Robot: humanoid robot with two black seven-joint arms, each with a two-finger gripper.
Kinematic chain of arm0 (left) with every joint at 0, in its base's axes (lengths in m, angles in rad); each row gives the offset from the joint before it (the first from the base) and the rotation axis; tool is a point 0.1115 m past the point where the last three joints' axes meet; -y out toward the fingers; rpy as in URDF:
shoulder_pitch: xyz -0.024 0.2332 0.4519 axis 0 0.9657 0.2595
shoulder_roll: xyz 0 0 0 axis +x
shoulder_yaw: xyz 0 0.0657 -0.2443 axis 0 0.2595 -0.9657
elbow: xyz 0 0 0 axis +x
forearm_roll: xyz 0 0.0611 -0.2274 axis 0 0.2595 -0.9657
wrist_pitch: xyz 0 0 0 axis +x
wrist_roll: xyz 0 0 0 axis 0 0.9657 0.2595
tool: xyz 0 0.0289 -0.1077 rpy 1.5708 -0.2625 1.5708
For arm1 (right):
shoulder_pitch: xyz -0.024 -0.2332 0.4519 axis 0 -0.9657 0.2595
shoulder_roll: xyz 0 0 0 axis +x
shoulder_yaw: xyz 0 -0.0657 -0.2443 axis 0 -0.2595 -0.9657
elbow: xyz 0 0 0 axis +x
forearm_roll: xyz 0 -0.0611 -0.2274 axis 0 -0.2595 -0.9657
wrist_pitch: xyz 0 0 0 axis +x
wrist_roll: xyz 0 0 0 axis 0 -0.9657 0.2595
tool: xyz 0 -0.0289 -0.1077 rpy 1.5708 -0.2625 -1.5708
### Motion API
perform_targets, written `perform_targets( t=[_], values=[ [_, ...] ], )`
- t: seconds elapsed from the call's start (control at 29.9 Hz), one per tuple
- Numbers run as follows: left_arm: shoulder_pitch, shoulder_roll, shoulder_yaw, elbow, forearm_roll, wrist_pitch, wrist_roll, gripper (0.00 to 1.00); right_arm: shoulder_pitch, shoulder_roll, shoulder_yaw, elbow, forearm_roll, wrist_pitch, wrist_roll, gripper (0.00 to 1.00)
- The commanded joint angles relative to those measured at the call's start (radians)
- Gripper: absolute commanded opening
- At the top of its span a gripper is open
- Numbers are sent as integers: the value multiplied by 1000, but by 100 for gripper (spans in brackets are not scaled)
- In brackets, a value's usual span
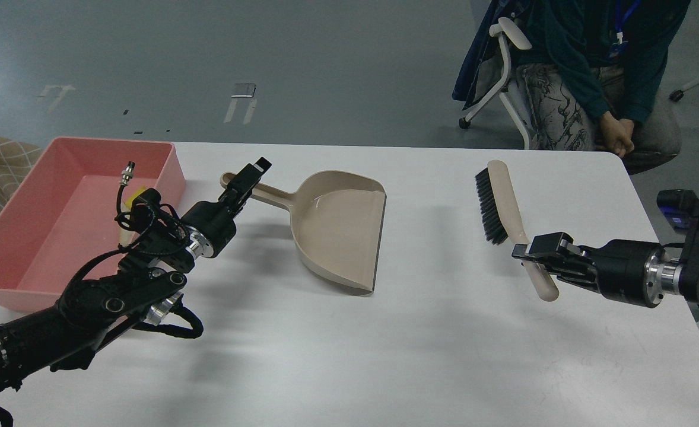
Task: Sweep and dump garbage into bin
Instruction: 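Lower the dustpan back onto the table with the left gripper, then release the dustpan handle and raise the left gripper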
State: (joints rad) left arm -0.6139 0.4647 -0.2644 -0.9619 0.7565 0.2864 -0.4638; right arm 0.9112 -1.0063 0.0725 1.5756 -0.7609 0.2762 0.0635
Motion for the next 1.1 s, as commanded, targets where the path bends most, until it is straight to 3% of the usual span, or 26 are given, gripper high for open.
perform_targets(
  t=[0.0,1.07],
  values=[
    [13,-1,1,0,3,-1,-1,98,0,0,1,0,0,0,-1,0],
    [103,26,-1,-37,17,0,-16,98,0,0,3,0,0,0,1,0]
  ],
)
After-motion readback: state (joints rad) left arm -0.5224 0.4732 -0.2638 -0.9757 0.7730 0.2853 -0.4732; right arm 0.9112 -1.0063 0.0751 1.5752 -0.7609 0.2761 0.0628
